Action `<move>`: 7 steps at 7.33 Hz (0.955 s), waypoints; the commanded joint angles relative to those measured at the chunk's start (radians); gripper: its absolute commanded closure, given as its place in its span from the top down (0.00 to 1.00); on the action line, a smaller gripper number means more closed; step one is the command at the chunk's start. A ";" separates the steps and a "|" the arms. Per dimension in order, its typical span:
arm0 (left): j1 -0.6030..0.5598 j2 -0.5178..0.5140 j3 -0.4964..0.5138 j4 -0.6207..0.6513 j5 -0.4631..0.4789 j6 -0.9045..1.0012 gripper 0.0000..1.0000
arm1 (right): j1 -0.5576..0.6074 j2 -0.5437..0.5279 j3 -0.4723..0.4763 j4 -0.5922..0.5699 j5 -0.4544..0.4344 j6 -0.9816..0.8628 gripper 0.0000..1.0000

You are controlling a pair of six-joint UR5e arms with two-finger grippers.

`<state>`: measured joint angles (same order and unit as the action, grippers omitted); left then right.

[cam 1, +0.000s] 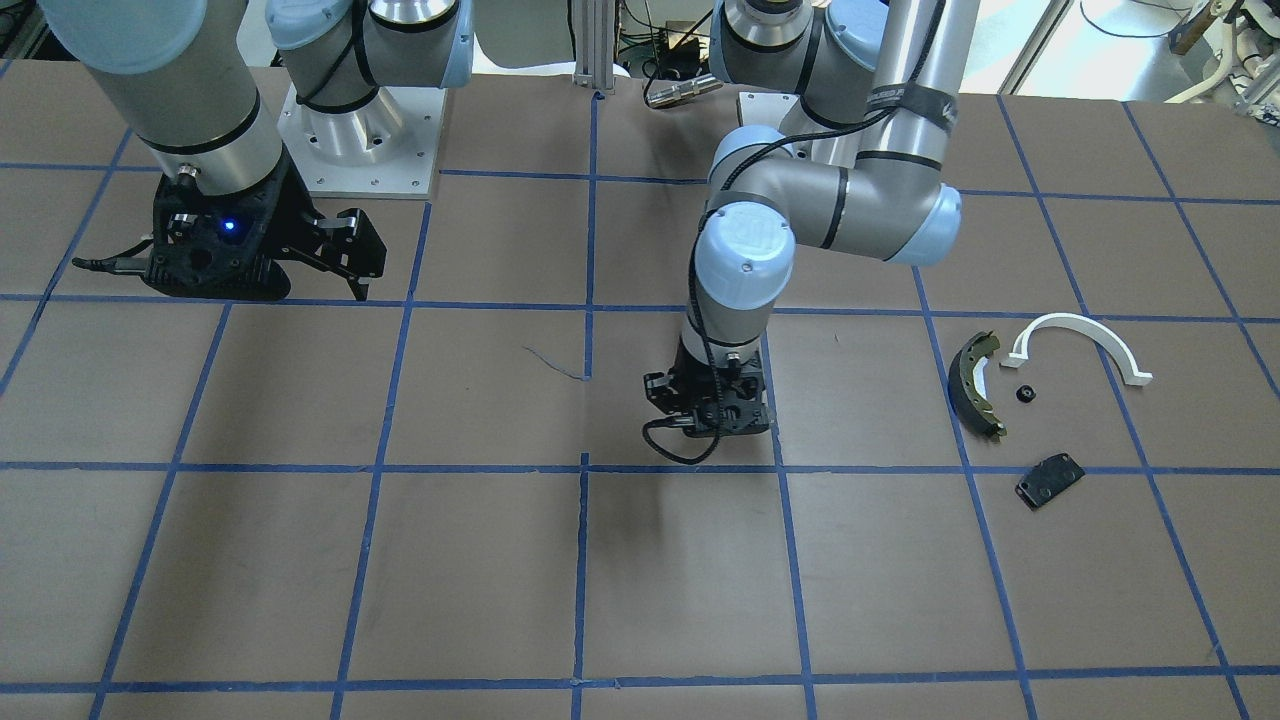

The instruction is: Place bearing gear from tray to pile

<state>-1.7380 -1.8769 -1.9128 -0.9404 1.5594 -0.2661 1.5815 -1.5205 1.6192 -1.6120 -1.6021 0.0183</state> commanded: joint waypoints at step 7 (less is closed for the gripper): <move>0.729 0.170 -0.077 -0.130 0.197 0.943 0.00 | -0.002 -0.004 0.001 -0.002 0.002 0.000 1.00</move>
<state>-1.1249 -1.6739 -1.9740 -1.1858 1.7555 0.5114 1.5802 -1.5244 1.6198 -1.6126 -1.5998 0.0184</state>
